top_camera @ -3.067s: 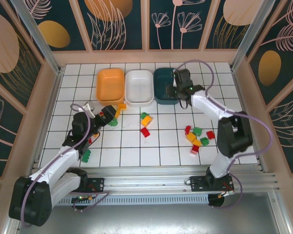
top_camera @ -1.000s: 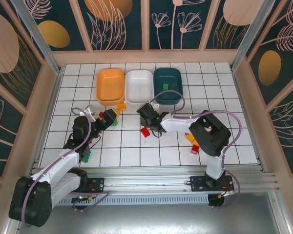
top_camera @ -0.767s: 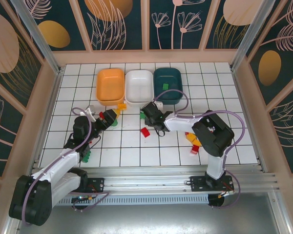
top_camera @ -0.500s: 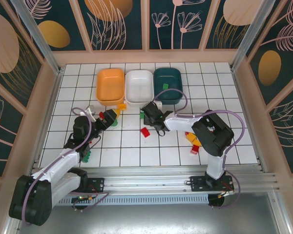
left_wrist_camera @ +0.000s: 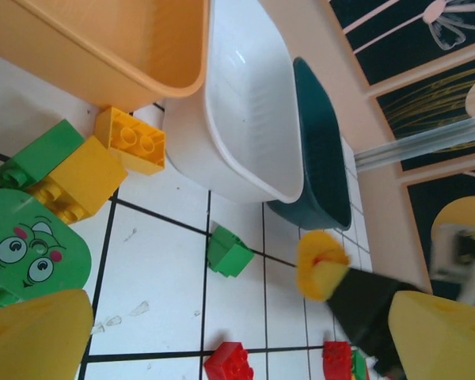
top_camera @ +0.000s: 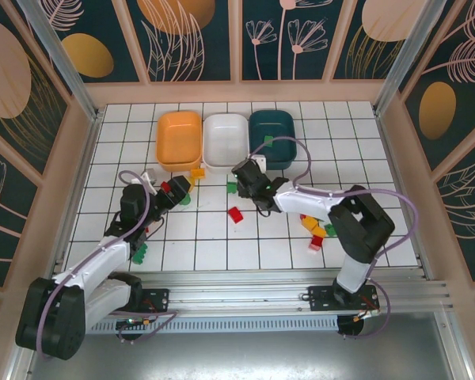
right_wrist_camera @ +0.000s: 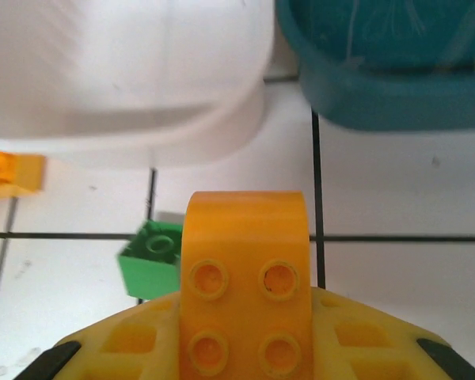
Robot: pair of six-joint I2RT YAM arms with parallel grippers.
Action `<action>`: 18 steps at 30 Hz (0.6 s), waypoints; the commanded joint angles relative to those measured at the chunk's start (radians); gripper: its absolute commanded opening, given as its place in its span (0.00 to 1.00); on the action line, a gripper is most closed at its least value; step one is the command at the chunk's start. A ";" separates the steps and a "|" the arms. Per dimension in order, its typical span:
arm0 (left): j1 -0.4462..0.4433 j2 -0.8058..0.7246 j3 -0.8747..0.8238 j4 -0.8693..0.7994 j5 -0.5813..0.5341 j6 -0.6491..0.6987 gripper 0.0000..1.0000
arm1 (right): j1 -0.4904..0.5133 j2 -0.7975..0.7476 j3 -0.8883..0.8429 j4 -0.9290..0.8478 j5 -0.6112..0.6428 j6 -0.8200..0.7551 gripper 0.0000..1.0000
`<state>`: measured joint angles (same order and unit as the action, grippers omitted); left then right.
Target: Sort the legos into containers by color
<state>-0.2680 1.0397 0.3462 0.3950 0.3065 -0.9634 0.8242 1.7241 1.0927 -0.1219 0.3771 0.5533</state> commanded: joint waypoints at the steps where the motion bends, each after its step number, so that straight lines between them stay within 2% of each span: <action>1: -0.008 0.023 0.025 -0.014 0.033 0.010 0.93 | -0.026 0.013 0.089 0.047 0.031 -0.082 0.27; 5: -0.045 0.019 0.019 -0.032 0.007 -0.014 0.92 | -0.094 0.163 0.263 0.080 -0.070 -0.154 0.27; 8: -0.078 0.016 0.037 -0.096 -0.020 -0.013 0.91 | -0.128 0.297 0.423 0.042 -0.117 -0.197 0.28; 10: -0.107 0.023 0.054 -0.152 -0.041 -0.006 0.88 | -0.148 0.386 0.533 -0.005 -0.156 -0.206 0.29; 11: -0.118 0.026 0.063 -0.179 -0.052 -0.007 0.83 | -0.158 0.415 0.577 -0.026 -0.173 -0.208 0.29; 13: -0.146 0.006 0.051 -0.222 -0.116 -0.051 0.77 | -0.169 0.472 0.657 -0.060 -0.194 -0.221 0.31; 16: -0.164 -0.079 -0.040 -0.174 -0.179 -0.147 0.75 | -0.182 0.546 0.763 -0.107 -0.231 -0.233 0.33; 18: -0.167 -0.123 -0.062 -0.178 -0.209 -0.162 0.76 | -0.184 0.589 0.836 -0.148 -0.242 -0.249 0.35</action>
<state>-0.4286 0.9672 0.3199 0.2405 0.1810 -1.0550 0.6403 2.2837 1.8305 -0.1963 0.1783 0.3450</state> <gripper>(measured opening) 0.757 0.348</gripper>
